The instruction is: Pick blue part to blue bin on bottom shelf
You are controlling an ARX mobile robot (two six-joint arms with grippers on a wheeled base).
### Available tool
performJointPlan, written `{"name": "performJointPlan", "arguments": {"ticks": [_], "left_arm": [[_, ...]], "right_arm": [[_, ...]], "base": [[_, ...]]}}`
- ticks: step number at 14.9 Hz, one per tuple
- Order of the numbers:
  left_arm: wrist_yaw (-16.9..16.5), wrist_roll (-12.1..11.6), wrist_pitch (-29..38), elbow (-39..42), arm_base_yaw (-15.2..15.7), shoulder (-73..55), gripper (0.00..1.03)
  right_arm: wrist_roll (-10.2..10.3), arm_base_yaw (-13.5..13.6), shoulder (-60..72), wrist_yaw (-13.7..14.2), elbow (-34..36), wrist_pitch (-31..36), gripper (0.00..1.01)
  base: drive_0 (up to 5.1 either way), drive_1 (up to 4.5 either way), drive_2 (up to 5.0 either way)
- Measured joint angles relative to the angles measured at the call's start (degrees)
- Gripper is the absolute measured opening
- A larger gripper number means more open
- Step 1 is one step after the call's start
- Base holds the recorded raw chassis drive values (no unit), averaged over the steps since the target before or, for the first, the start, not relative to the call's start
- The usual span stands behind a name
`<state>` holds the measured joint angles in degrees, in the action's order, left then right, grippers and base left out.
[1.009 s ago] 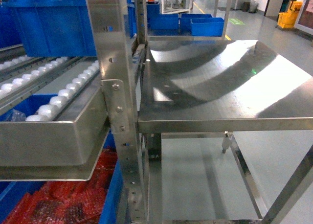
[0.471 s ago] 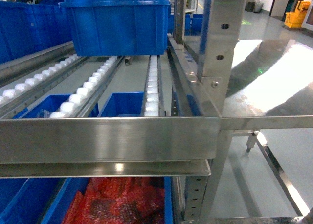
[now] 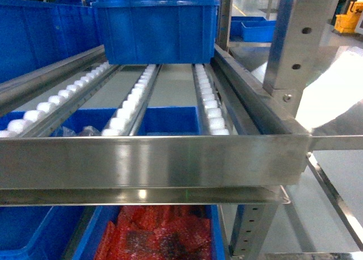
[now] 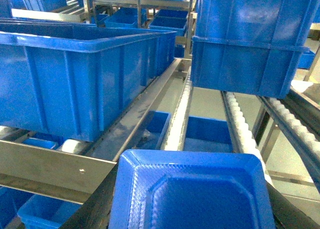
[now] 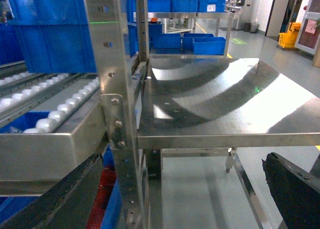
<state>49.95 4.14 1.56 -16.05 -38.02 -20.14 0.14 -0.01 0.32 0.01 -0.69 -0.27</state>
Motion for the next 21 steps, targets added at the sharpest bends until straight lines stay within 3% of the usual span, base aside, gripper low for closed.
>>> {"name": "performJointPlan", "arguments": {"ticks": [10, 21], "left_arm": [[-0.02, 0.0, -0.04, 0.0, -0.02, 0.04, 0.43], [0.02, 0.0, -0.04, 0.0, 0.09, 0.26, 0.43]], "right_arm": [[0.0, 0.0, 0.0, 0.0, 0.0, -0.11, 0.98], [0.0, 0.0, 0.0, -0.17, 0.0, 0.02, 0.98]], "base": [[-5.0, 2.55, 2.2], [0.0, 0.0, 0.0]]}}
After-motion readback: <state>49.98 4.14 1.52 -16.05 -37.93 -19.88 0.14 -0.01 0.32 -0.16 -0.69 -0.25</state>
